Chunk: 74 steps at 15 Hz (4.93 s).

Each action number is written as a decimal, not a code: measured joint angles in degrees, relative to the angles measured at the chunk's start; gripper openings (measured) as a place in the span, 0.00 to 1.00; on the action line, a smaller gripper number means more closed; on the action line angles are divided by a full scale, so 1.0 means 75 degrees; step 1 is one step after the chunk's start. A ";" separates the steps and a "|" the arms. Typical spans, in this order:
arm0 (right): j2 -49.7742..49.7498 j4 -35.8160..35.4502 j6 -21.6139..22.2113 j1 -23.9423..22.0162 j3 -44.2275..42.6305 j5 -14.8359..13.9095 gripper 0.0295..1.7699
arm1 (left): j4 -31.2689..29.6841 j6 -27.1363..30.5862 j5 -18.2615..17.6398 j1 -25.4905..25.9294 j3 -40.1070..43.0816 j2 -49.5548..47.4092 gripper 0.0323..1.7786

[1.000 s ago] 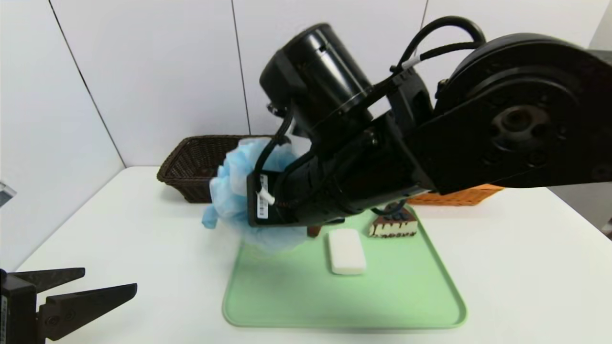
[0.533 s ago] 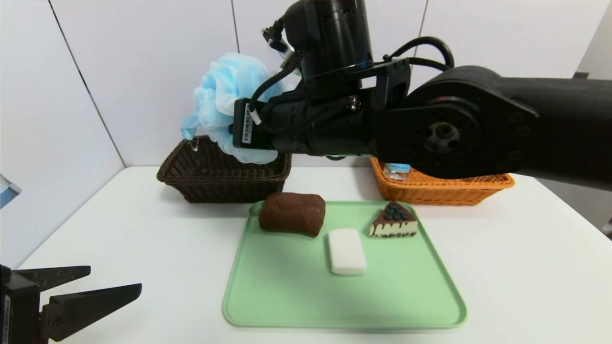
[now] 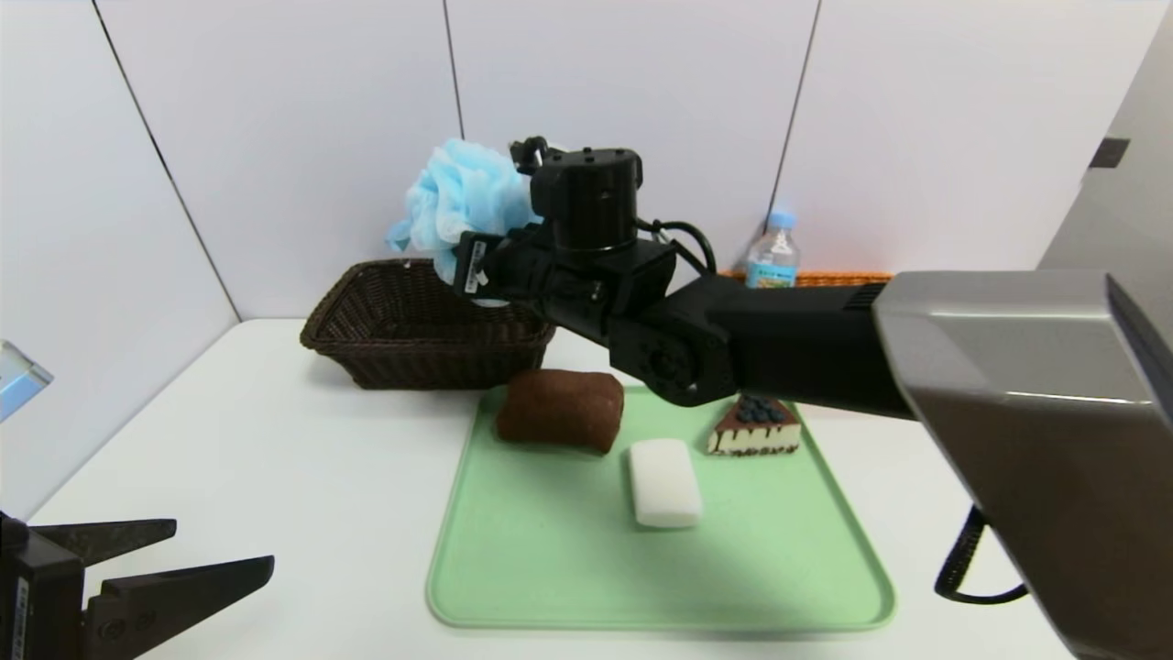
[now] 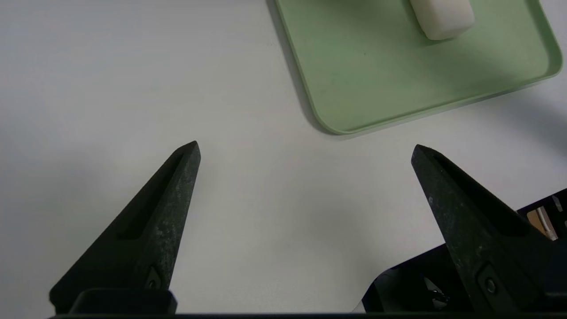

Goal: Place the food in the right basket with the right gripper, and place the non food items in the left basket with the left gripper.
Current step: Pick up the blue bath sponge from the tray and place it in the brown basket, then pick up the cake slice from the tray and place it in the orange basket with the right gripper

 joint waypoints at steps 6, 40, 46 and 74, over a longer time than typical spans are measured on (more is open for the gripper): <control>0.0894 -0.0988 -0.0606 -0.0551 -0.0099 0.0546 0.21 | -0.0011 0.0026 -0.0013 -0.0098 0.0143 0.0039 0.95; -0.1781 0.3504 -0.0177 -0.0821 -0.0067 -0.0647 0.94 | 0.0137 0.0107 0.0268 -0.0164 -0.0926 0.0213 0.95; -0.3462 0.8538 0.2202 -0.1019 -0.0070 -0.1037 0.95 | 0.0060 0.0104 0.0171 -0.0202 -0.0598 0.0245 0.95; -0.1557 1.0580 0.6479 -0.2407 0.0380 -0.0400 0.96 | 0.0052 0.0078 0.0057 -0.0423 -0.0346 -0.0200 0.95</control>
